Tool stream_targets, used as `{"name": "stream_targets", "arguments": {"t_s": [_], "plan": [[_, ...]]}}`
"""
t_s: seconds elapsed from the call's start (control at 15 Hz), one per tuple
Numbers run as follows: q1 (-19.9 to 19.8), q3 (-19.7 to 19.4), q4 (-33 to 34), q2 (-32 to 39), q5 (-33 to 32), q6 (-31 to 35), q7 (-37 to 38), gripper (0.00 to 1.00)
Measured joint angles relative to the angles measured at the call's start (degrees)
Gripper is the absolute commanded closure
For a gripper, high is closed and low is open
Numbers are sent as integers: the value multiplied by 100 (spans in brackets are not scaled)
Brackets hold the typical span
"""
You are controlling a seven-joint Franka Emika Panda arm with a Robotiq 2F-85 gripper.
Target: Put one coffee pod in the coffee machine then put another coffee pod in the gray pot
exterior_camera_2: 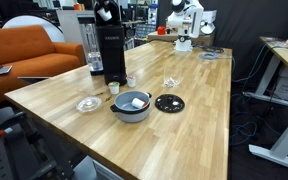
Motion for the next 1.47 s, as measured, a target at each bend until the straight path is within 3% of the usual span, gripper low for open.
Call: {"name": "stream_targets", "arguments": {"t_s": [1.07, 1.13, 1.27, 1.47], "plan": [[-26, -170, 53, 409, 273, 5, -284, 96], [-26, -170, 55, 420, 280, 5, -289, 60], [-26, -169, 58, 426, 288, 1, -292, 53], [-25, -167, 60, 420, 289, -19, -292, 30]]}}
